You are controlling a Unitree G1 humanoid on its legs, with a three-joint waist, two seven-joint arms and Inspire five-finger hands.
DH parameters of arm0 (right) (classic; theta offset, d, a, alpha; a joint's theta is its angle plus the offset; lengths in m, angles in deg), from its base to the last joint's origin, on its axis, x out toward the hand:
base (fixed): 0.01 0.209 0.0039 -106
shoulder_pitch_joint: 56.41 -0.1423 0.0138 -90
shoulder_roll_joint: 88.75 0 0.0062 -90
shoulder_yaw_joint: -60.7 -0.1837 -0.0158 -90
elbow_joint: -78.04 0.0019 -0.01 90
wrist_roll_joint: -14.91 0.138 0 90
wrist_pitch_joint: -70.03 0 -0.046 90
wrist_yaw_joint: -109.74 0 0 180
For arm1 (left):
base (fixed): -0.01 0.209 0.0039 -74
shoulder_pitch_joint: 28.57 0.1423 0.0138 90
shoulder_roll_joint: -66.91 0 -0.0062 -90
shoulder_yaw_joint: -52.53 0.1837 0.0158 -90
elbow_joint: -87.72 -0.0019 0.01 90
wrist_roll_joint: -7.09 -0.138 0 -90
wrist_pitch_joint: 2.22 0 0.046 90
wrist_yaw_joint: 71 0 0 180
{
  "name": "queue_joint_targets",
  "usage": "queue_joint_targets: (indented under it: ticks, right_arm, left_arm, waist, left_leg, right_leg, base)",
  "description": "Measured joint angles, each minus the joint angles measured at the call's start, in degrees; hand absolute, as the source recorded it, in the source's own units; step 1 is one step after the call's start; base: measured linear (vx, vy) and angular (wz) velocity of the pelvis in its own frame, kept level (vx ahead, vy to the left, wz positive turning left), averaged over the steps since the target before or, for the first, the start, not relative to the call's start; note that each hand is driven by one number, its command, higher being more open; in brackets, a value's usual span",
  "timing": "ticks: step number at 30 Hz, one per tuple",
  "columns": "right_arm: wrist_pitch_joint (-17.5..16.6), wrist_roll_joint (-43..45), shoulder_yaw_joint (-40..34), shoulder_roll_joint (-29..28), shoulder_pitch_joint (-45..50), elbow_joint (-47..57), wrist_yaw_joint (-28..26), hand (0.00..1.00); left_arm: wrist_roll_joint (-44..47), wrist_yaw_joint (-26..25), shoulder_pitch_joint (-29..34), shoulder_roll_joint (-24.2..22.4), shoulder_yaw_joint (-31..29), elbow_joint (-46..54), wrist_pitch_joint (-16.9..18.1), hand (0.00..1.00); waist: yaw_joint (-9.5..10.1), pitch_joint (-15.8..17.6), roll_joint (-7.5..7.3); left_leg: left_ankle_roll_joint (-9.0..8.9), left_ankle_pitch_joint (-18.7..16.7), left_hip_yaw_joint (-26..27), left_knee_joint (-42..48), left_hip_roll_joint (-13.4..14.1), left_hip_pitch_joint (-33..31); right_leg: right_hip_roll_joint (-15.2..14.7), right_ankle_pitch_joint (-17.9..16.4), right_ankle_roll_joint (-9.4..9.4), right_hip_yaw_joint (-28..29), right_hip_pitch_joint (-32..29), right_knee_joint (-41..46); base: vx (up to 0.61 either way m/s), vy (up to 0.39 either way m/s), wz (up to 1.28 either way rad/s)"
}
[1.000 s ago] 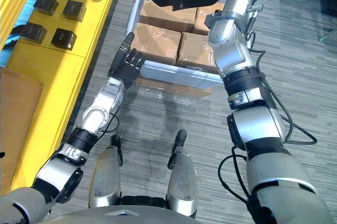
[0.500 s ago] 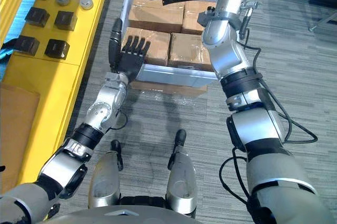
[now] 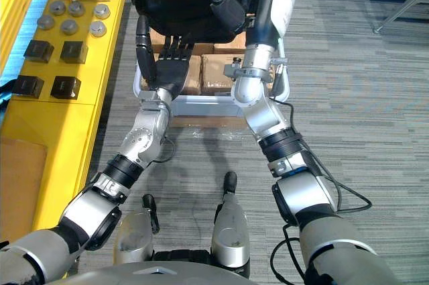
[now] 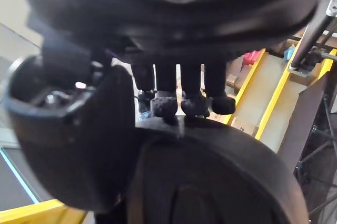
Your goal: Walk over and take three plastic housings, then place them on the shelf
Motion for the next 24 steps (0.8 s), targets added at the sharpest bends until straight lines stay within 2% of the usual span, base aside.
queue_joint_targets:
  ticks: [4,8,16,17,19,21,22,24]
  right_arm:
    - [-2.8,0.03,3.43,-3.36,2.6,0.55,-0.17,0.0]
    - [-2.88,0.08,5.61,-5.99,4.69,2.13,-1.43,0.0]
    - [-2.86,2.96,7.02,-8.56,10.63,6.78,-2.56,0.0]
    - [-2.85,4.27,7.1,-8.63,11.65,7.49,-2.58,0.0]
    - [-2.77,5.41,7.08,-8.73,13.17,8.17,-2.63,0.0]
    - [-2.74,6.56,7.06,-9.27,16.59,10.22,-3.31,0.0]
    - [-2.74,6.57,7.06,-9.4,17.06,10.42,-3.41,0.0]
    - [-2.72,6.6,7.07,-10.17,19.37,10.92,-3.66,0.0]
  left_arm:
    - [0.0,-0.1,1.47,-0.2,1.99,-0.05,-2.02,1.0]
    - [0.0,-0.48,1.7,-1.68,2.75,-0.61,-2.67,1.0]
    - [-0.04,-2.09,6.32,-1.75,3.88,-1.23,-2.45,1.0]
    - [-0.04,-2.11,6.37,-1.75,4.03,-1.58,-2.03,0.0]
    - [-0.03,-2.14,6.44,-1.93,4.57,-1.69,-0.09,0.0]
    - [-0.05,-2.25,6.74,-2.87,4.57,-1.68,4.43,0.0]
    - [-0.1,-2.4,6.83,-2.94,4.55,-1.66,5.14,0.0]
    - [-0.25,-2.83,7.95,-3.34,4.38,-1.33,8.71,0.0]
  waist:
    - [0.08,-3.28,0.91]
    - [0.14,-3.78,0.97]
    - [0.18,-8.09,0.66]
    - [0.13,-8.74,0.53]
    - [0.06,-9.78,0.24]
    - [-0.03,-11.19,-0.33]
    - [-0.03,-11.31,-0.37]
    - [-0.02,-11.94,-0.5]
  left_leg:
    - [-0.09,0.06,0.29,-1.12,-0.05,0.01]
    - [-0.09,0.06,0.36,-1.36,-0.09,1.1]
    - [-0.24,-0.04,0.75,-2.13,-0.23,1.86]
    - [-0.25,-0.05,0.77,-2.15,-0.23,1.89]
    - [-0.26,-0.05,0.93,-2.3,-0.24,1.9]
    - [-0.4,0.14,1.34,-3.22,-0.31,2.31]
    - [-0.41,0.16,1.39,-3.28,-0.31,2.38]
    - [-0.44,0.19,1.94,-3.91,-0.31,3.0]
  right_leg:
    - [0.25,0.3,0.15,-0.01,0.07,-1.5]
    - [0.27,0.32,0.17,-0.01,1.09,-1.61]
    - [0.33,0.6,0.19,0.11,1.87,-2.83]
    - [0.33,0.6,0.19,0.12,1.87,-2.88]
    - [0.34,0.66,0.17,0.12,1.87,-3.27]
    - [0.42,0.96,0.12,0.31,1.86,-3.84]
    - [0.45,0.96,0.12,0.37,1.86,-3.85]
    - [0.52,0.96,0.12,0.84,1.89,-3.85]
  base:
    - [0.07,0.012,-0.01]
    - [0.03,0.008,0.0]
    - [0.0,0.002,-0.02]
    - [0.0,0.0,0.0]
    - [0.0,0.001,-0.04]
    - [0.02,-0.001,-0.06]
    - [0.03,0.001,-0.09]
    - [0.03,0.006,-0.09]
